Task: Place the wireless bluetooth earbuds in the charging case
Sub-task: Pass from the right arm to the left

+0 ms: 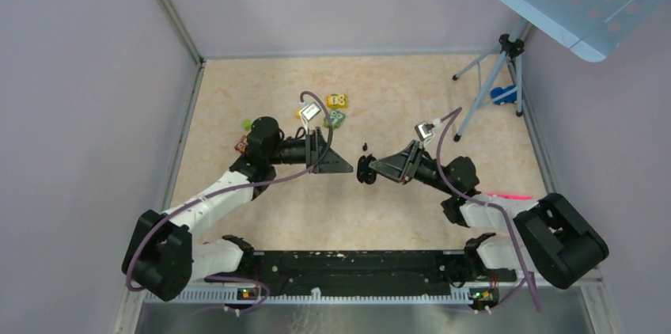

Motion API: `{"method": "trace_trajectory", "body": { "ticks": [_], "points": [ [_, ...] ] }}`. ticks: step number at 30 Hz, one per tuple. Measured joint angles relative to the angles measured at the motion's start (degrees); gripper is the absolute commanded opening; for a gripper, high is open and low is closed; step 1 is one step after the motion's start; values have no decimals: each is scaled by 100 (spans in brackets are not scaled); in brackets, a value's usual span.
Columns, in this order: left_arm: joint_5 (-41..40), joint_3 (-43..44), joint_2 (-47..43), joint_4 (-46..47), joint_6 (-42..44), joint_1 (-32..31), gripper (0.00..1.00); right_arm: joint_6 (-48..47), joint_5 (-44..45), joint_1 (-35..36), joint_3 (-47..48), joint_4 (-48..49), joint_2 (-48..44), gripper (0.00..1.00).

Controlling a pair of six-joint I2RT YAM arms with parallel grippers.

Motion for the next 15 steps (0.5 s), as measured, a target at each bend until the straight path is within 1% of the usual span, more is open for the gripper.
{"method": "trace_trajectory", "body": {
  "ticks": [6, 11, 15],
  "points": [
    [0, -35, 83, 251, -173, -136, 76, 168, -11, 116, 9, 551, 354, 0],
    [-2, -35, 188, 476, -236, -240, 72, 225, -11, 229, 17, 680, 503, 0],
    [-4, -39, 304, 562, -317, -310, 67, 249, -9, 278, 66, 782, 527, 0]
  ]
}}
